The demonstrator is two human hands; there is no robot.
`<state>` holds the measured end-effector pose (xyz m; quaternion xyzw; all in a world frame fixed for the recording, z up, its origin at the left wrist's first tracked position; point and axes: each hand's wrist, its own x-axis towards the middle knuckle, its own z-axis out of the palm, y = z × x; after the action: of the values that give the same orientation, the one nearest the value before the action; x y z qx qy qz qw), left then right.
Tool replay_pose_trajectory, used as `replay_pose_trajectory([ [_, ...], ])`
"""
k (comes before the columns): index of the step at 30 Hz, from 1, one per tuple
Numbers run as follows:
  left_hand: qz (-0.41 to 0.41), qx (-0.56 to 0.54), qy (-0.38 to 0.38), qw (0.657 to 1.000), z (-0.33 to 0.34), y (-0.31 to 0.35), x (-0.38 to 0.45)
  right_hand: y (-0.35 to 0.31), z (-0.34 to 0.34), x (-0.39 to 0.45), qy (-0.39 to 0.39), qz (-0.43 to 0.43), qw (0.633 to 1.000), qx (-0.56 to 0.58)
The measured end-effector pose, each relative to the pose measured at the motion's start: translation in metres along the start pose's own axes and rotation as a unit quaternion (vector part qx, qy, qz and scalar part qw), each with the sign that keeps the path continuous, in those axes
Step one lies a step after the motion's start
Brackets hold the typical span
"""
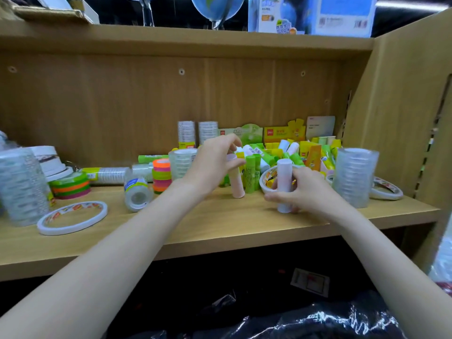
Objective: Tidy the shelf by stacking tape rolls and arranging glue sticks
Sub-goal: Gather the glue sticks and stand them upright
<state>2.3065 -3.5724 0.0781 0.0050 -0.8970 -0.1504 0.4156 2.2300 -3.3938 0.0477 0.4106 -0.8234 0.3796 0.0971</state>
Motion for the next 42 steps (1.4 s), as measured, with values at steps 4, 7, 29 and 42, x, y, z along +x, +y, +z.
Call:
replay_pose_trajectory([
  [4,-0.021,-0.023,0.022,0.999,0.009,0.002,0.002,-0.008,-0.001,0.006,-0.024,-0.003,0.999,-0.024],
  [7,-0.045,-0.039,0.035,0.998,0.019,0.006,-0.002,-0.013,0.001,0.008,-0.004,-0.018,0.999,-0.05],
  [29,-0.11,-0.039,-0.077,0.99,0.031,-0.004,-0.029,-0.009,0.025,0.031,0.034,-0.051,0.998,-0.027],
  [42,0.027,0.007,-0.029,0.999,-0.006,-0.015,-0.069,-0.021,0.024,0.014,0.131,-0.117,0.984,-0.04],
])
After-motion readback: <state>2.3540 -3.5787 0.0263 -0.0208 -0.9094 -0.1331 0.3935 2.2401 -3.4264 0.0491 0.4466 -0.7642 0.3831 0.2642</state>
